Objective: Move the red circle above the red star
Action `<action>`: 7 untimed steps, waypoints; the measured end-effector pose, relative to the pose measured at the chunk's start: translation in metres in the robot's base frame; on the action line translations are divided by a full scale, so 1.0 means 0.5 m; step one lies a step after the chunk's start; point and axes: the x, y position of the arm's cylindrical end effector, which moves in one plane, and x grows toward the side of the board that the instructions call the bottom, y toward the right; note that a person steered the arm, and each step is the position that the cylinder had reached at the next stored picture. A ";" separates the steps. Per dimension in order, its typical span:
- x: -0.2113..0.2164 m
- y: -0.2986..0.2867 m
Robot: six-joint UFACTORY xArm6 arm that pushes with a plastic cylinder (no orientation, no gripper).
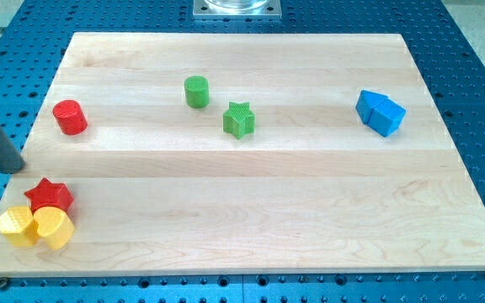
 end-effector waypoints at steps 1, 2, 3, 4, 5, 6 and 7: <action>-0.122 0.026; -0.218 0.078; -0.281 0.078; -0.258 0.078; -0.246 0.078; -0.187 0.078; -0.165 0.078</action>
